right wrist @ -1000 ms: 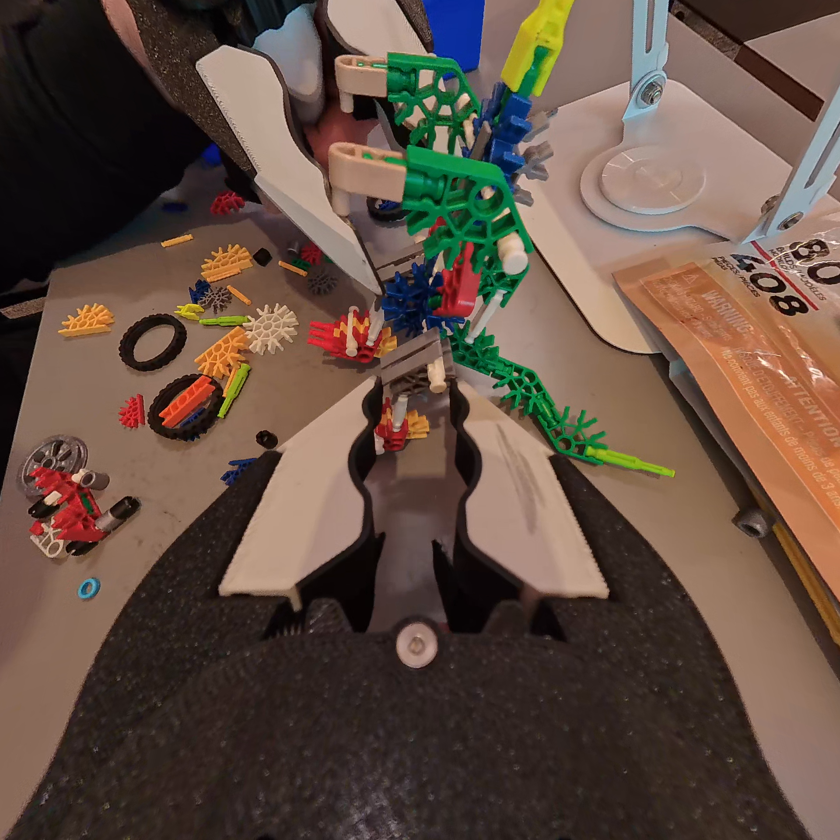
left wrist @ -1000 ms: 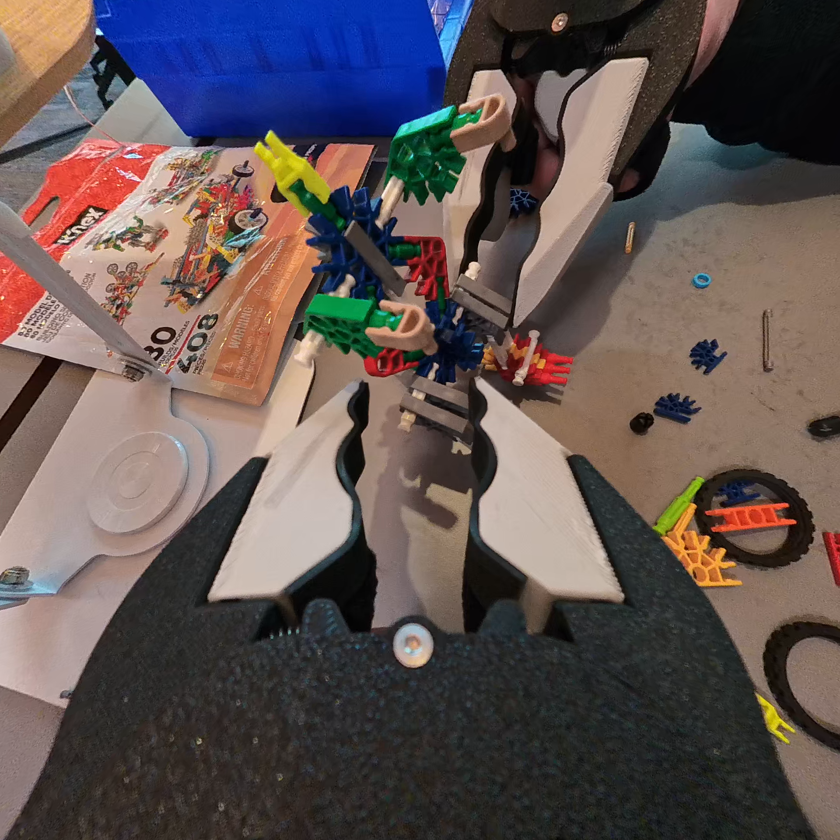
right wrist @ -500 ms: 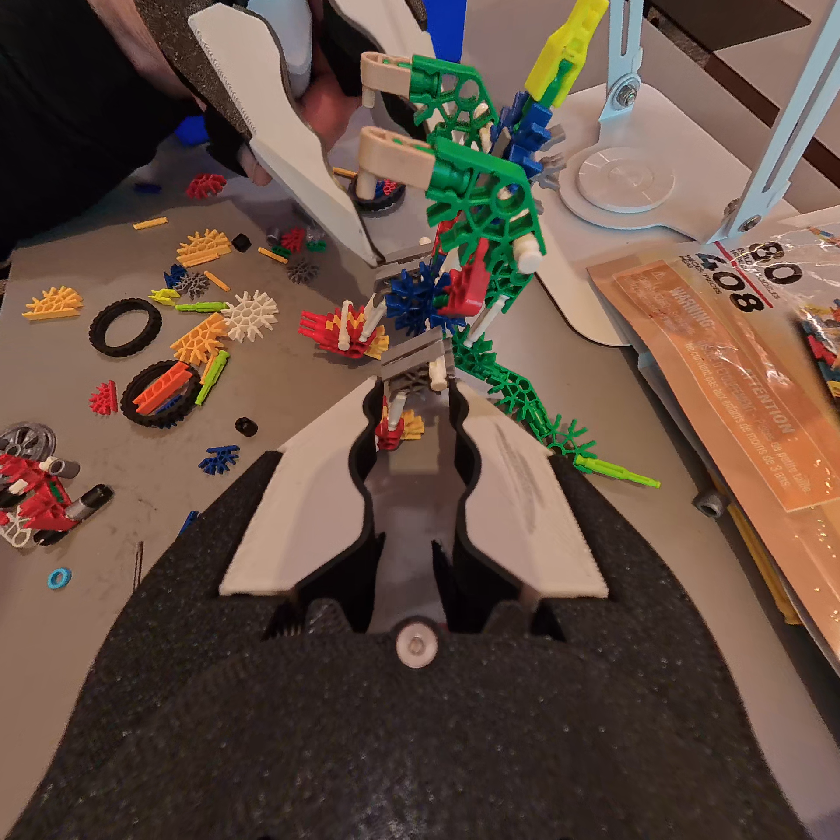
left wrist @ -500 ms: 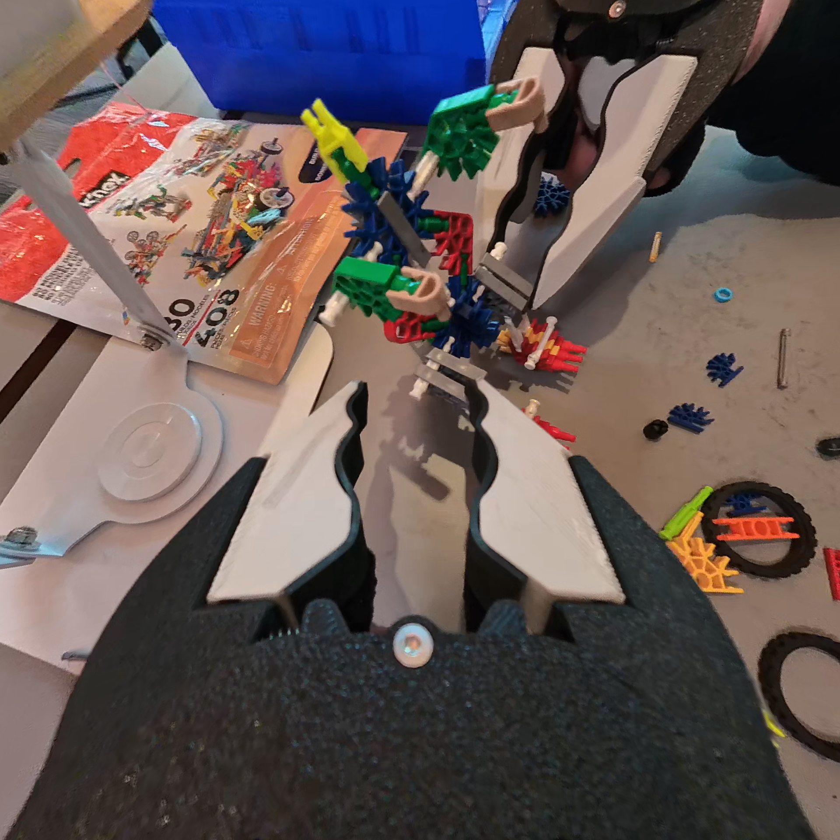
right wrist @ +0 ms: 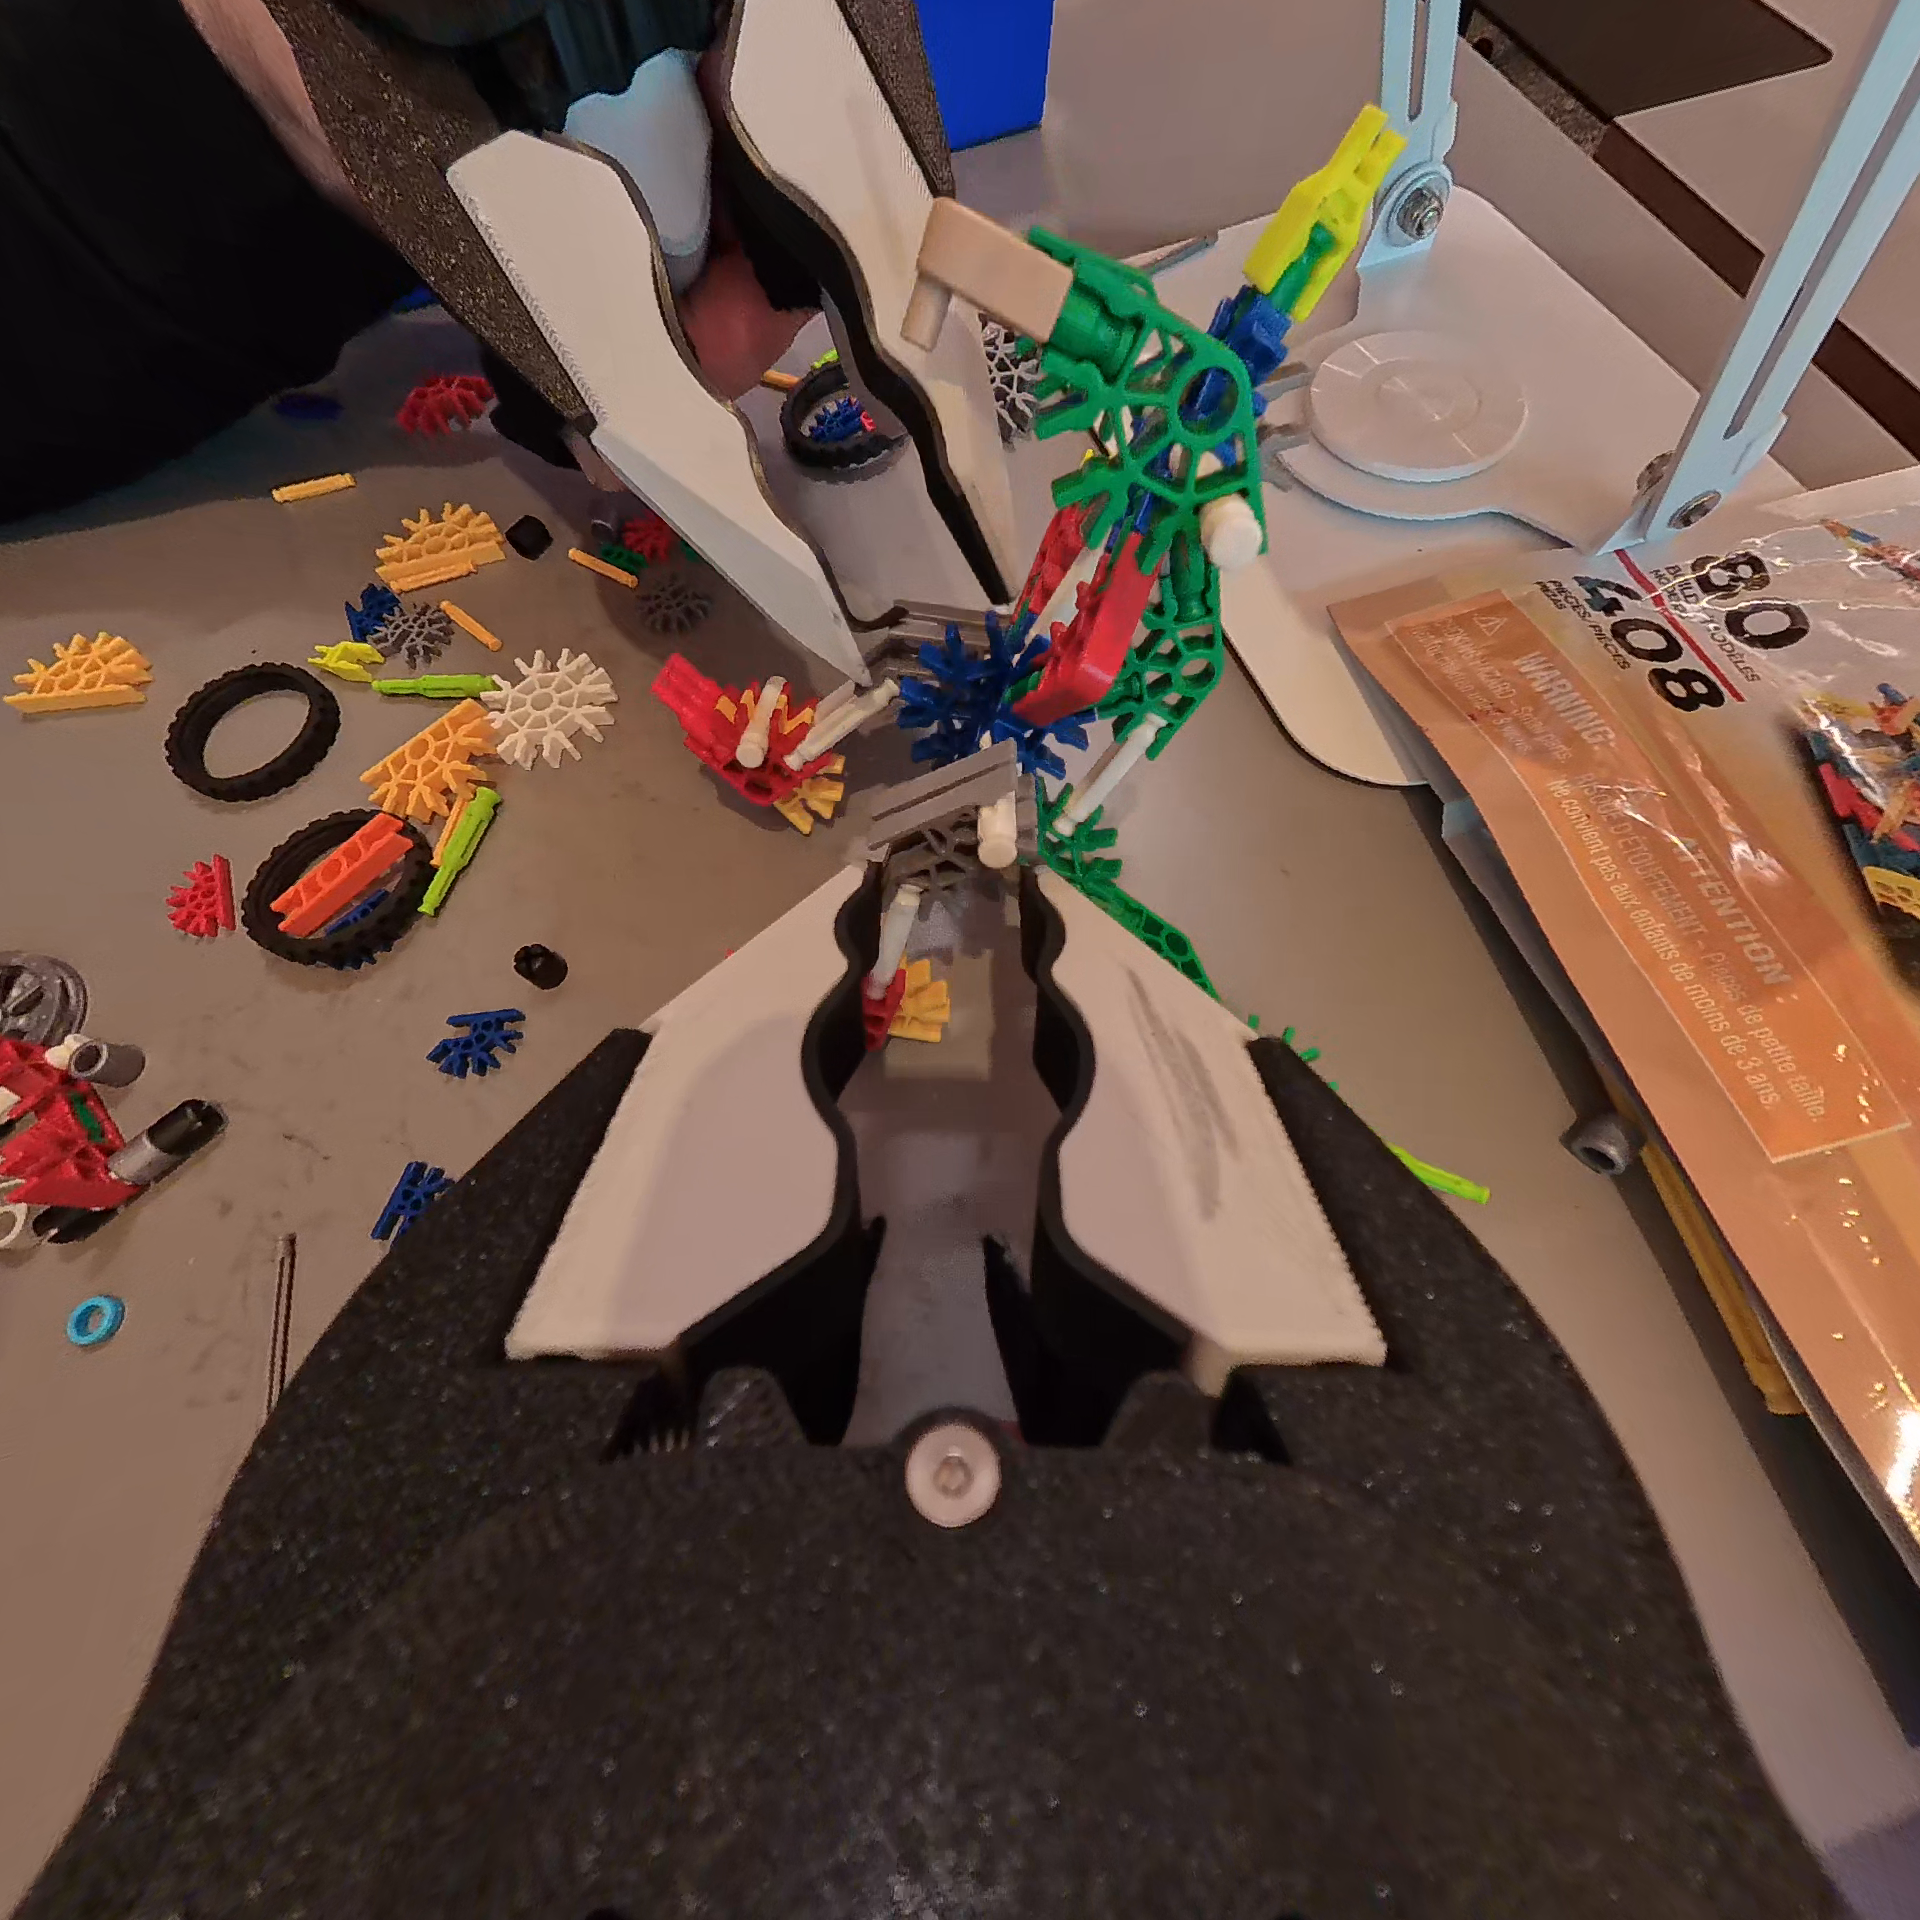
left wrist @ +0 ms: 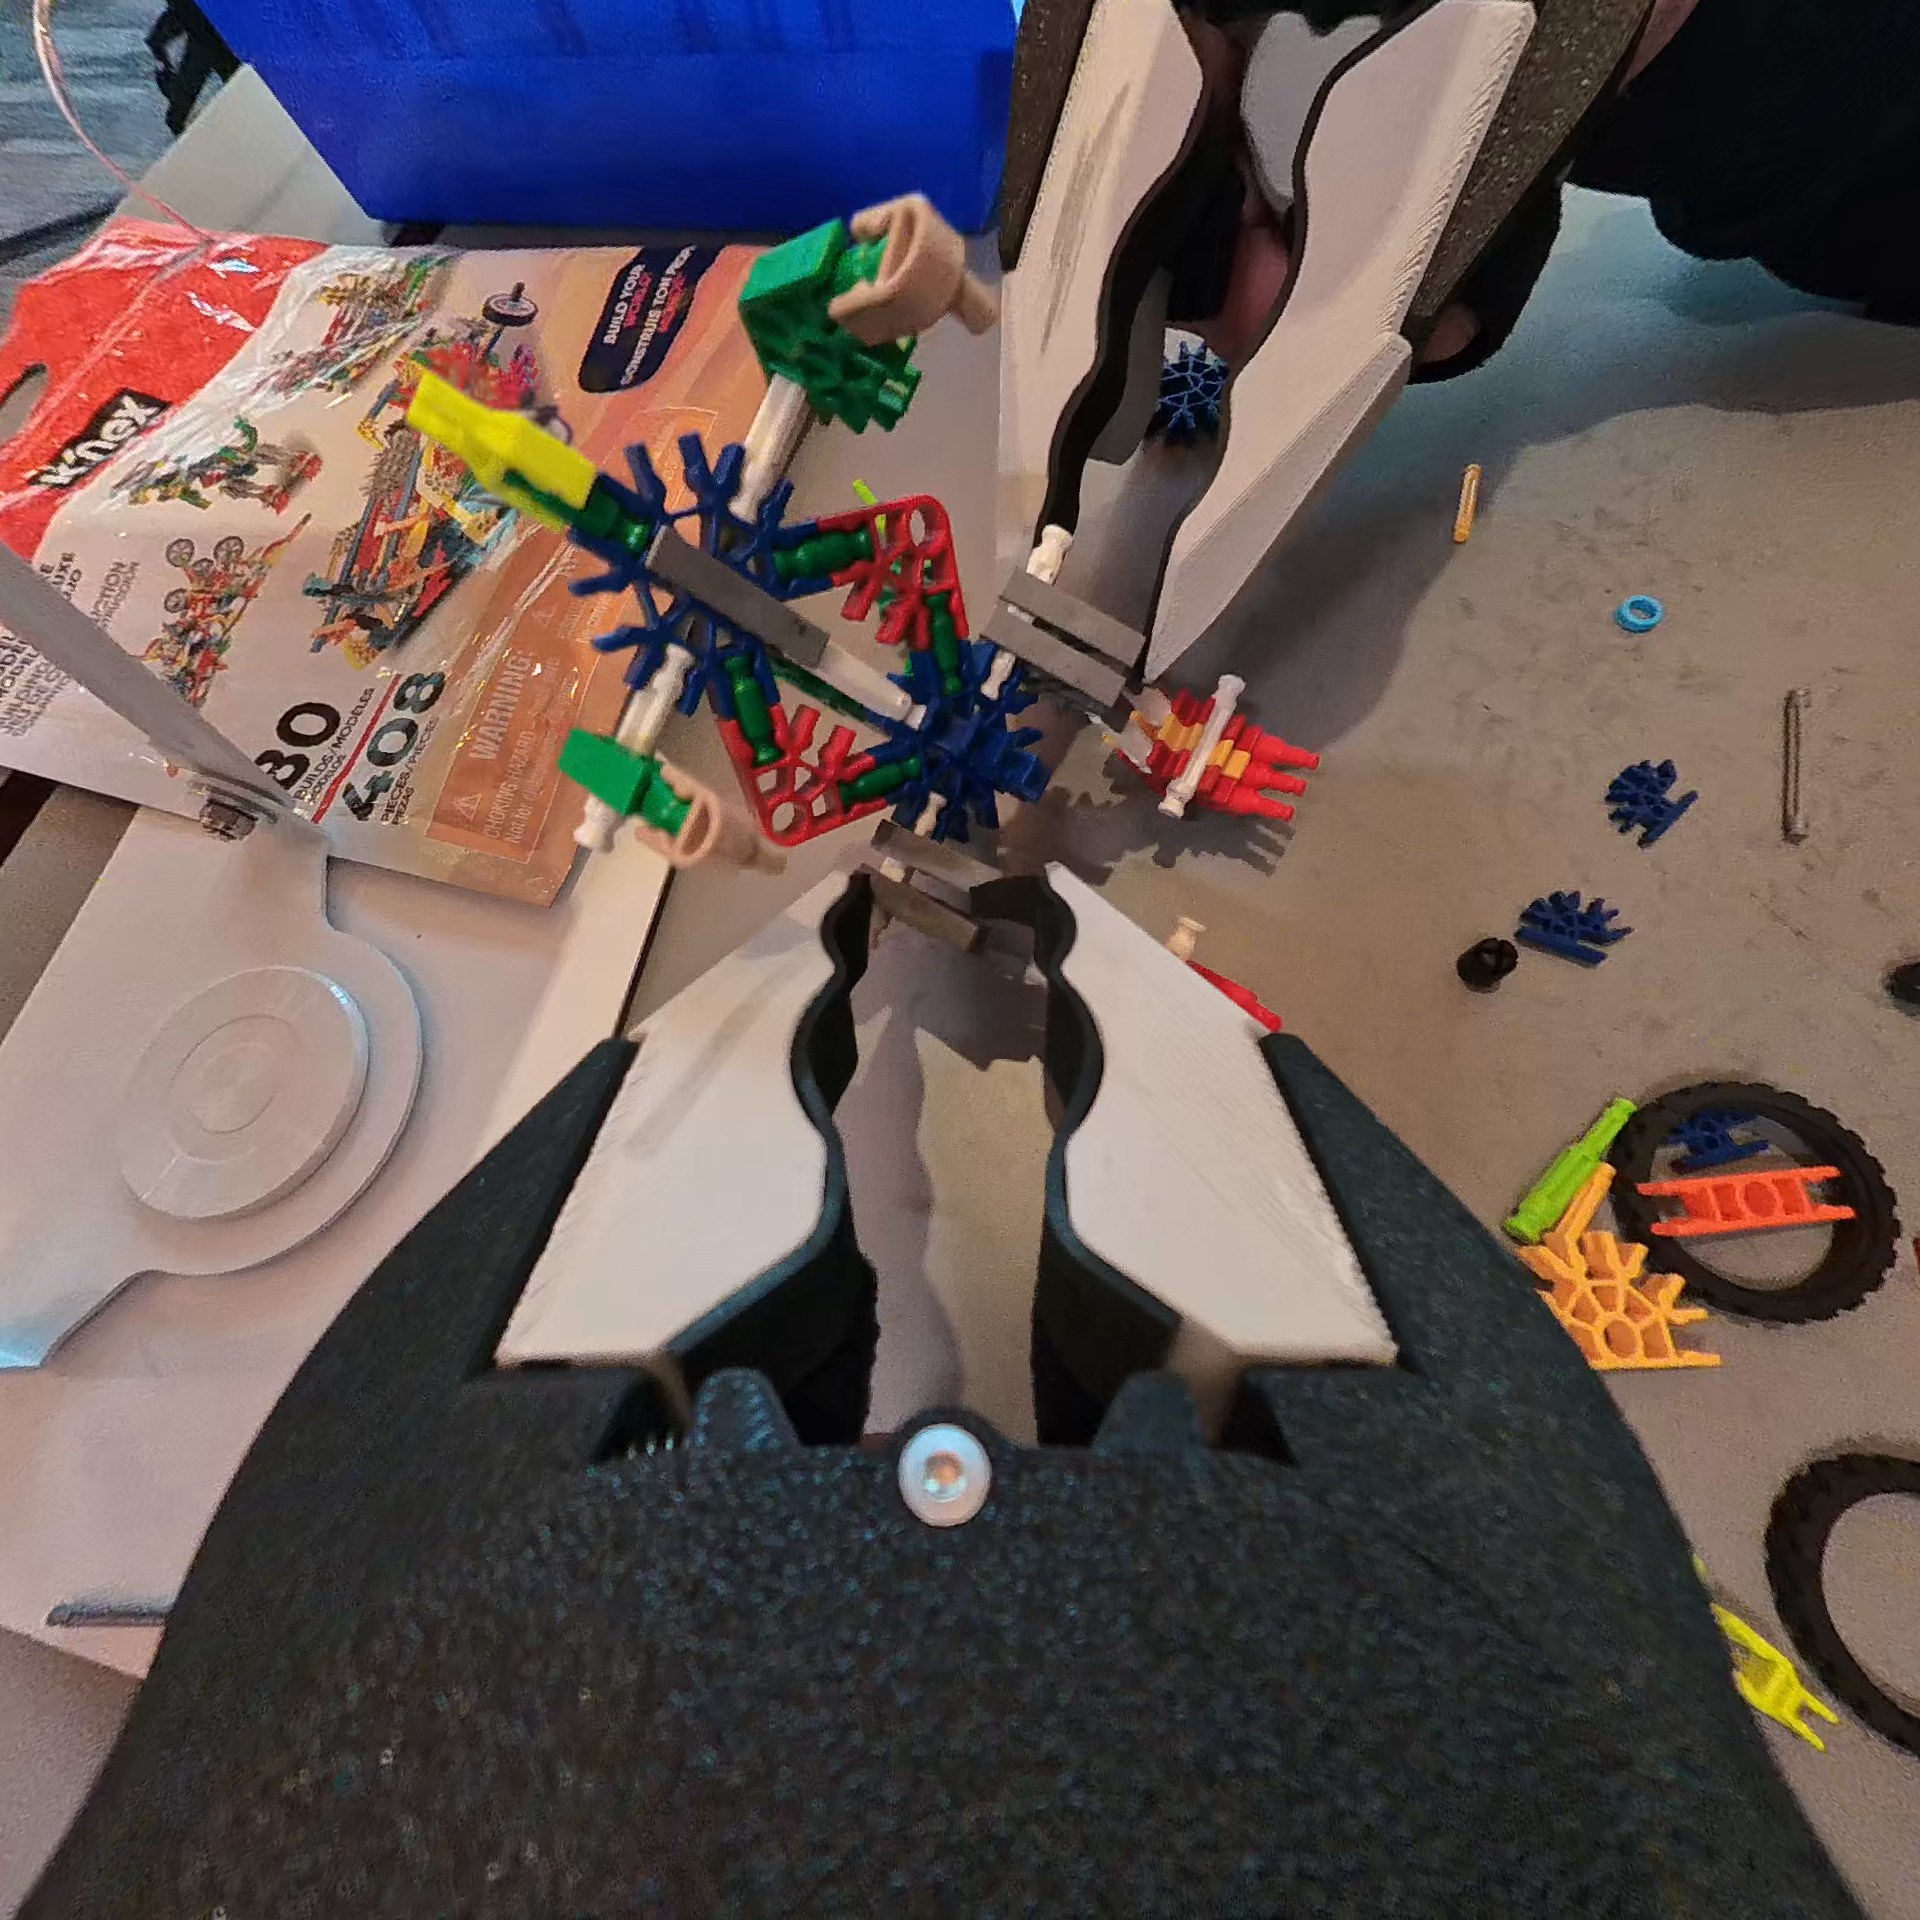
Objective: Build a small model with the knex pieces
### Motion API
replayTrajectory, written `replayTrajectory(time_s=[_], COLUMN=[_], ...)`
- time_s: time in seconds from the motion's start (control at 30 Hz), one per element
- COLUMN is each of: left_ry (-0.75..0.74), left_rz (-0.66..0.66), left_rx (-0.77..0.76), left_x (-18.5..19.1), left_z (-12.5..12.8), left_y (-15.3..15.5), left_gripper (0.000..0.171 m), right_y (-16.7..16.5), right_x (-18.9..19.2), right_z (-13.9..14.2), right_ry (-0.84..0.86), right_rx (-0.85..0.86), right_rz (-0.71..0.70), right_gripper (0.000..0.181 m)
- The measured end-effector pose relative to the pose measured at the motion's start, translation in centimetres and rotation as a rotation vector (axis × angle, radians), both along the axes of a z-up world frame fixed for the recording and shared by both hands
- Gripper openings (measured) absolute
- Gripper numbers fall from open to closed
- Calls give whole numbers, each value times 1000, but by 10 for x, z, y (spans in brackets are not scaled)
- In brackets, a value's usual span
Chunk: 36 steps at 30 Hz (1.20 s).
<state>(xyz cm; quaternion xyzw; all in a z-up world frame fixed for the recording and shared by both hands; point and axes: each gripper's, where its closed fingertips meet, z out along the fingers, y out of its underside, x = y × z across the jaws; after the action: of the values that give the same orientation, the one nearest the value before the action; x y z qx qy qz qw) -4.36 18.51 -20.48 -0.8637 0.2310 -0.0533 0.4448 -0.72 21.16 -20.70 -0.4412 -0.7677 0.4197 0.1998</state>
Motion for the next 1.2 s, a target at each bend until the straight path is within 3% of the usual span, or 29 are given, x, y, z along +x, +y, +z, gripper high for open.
replayTrajectory(time_s=[0.77, 1.2], left_ry=[51, -30], left_rz=[28, 38], left_rx=[43, 45], left_x=[-3, -4], left_z=[-2, 1], left_y=[9, 9], left_gripper=[21, 29], right_y=[4, 2], right_x=[-6, -7], right_z=[4, 15], right_ry=[58, 128], right_rx=[41, 14], right_rz=[-29, -13], right_gripper=[25, 25])
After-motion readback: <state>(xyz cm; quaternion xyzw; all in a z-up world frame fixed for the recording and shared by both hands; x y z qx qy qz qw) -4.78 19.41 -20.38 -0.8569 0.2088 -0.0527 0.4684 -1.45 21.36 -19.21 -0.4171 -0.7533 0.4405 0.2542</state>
